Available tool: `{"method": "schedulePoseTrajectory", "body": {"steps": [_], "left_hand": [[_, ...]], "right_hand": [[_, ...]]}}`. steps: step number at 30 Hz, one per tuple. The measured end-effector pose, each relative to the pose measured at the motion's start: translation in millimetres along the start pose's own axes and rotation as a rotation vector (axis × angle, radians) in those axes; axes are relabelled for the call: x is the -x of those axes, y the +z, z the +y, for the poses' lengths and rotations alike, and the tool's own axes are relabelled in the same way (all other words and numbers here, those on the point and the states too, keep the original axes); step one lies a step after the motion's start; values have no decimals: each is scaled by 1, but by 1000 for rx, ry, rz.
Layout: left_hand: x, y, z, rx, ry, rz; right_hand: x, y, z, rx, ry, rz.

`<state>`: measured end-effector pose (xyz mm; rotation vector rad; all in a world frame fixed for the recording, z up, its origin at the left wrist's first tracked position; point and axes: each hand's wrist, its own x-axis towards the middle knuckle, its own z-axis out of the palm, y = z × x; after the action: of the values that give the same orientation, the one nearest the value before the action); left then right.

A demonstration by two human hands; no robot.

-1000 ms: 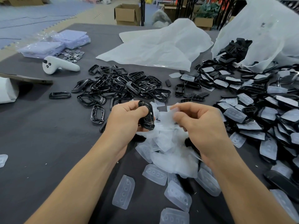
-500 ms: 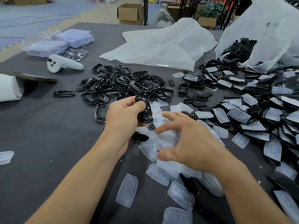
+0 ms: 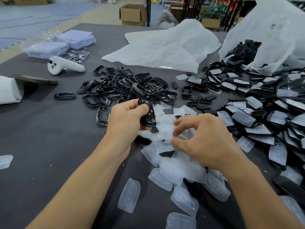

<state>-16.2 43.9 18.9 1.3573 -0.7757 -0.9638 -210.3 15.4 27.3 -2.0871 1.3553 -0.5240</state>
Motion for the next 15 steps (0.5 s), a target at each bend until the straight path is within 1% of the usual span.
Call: {"method": "schedulePoseTrajectory", "body": {"steps": [3, 7, 11, 15], "left_hand": [[0, 0, 0, -10, 3, 1], [0, 1, -1, -17, -4, -1], [-1, 2, -2, -10, -9, 2], [-1, 1, -3, -18, -15, 6]], "right_hand": [[2, 4, -5, 62, 35, -3], [6, 13, -16, 243, 20, 25], [8, 16, -17, 237, -57, 69], [9, 18, -17, 225, -20, 48]]}}
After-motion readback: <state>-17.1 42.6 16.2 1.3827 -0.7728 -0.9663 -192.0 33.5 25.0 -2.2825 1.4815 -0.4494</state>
